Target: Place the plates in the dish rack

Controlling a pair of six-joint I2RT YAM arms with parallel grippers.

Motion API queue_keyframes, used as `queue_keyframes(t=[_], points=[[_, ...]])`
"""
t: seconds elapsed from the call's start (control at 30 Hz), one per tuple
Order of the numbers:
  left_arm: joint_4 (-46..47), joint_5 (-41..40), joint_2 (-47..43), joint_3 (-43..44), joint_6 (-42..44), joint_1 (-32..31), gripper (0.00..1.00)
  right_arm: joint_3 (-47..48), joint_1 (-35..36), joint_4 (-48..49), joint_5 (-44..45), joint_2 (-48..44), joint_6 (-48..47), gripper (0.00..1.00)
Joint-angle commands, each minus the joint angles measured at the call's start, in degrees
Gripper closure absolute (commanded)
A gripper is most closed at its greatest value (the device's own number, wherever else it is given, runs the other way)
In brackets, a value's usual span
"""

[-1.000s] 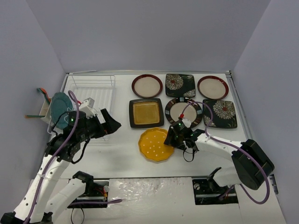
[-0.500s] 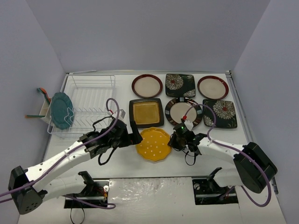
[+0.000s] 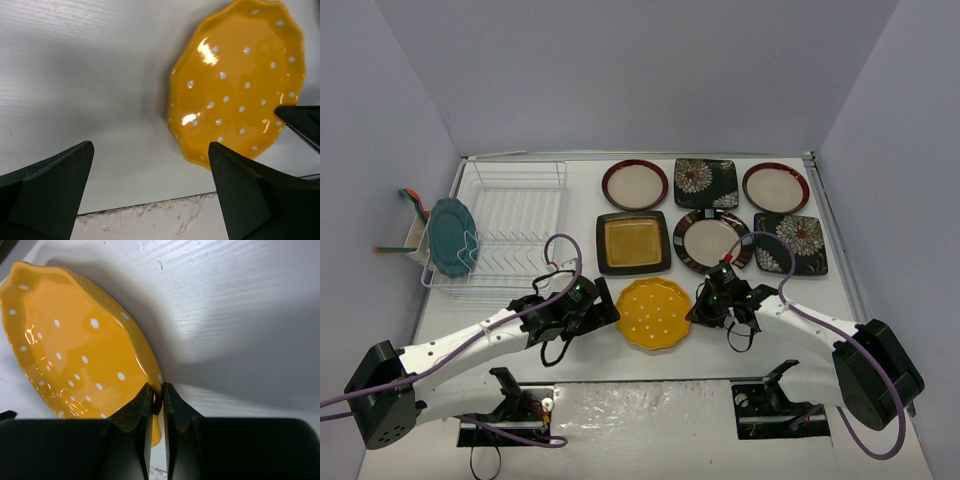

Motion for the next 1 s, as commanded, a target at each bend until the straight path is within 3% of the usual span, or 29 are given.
queue_keyframes(t=[0.0,0.63,0.77,0.97], points=[[6.16,-0.09,0.6,-1.01,-5.66,-0.21,0.03,2.82,-3.61,0.19,-8.2,-4.35,3.76,1.0],[19.85,5.23,9.72,-1.44,-13.73,-0.21,0.04,5.33,-5.52,4.38,-18.44,-5.74,12.3,1.0],[22.88,5.6,11.03,-2.31,-16.34,-0.27,0.09,4.71,-5.68,6.18,-19.88,-5.75,13.87,1.0],[28.78,5.52,13.14,-3.68,-20.15,-0.96,0.25,3.76,-5.77,8.15,-21.21,-5.67,15.03,1.0]])
